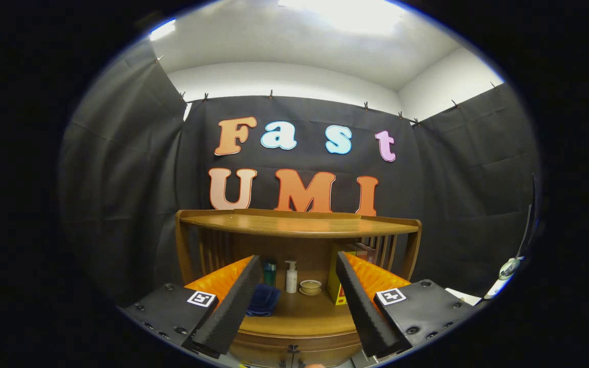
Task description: Pull open the drawer, take out the items inside it, and place them on the countertop above the cabinet.
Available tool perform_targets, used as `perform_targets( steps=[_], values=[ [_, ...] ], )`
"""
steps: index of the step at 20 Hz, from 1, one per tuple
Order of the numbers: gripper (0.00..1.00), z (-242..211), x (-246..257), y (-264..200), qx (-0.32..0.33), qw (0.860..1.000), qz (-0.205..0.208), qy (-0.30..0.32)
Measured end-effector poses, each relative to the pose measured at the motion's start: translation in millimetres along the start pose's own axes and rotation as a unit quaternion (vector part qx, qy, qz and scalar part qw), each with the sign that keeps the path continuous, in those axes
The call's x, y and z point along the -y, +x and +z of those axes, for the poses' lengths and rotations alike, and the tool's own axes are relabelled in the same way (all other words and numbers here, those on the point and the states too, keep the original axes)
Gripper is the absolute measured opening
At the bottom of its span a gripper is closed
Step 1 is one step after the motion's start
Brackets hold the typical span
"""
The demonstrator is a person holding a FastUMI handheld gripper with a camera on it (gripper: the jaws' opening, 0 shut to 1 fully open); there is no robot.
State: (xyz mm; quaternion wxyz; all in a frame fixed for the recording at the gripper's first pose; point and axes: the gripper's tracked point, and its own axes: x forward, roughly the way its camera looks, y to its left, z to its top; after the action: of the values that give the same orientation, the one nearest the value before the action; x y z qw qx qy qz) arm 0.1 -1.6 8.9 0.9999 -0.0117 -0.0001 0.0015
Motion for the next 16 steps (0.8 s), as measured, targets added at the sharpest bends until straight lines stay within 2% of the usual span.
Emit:
perform_targets(
  steps=[8, 16],
  values=[
    [0.98, -3, 0, -2, -0.001, 1.0, 0.001, 0.004],
    [0.98, -44, -7, -2, -0.02, 1.0, 0.006, 0.02]
  ],
)
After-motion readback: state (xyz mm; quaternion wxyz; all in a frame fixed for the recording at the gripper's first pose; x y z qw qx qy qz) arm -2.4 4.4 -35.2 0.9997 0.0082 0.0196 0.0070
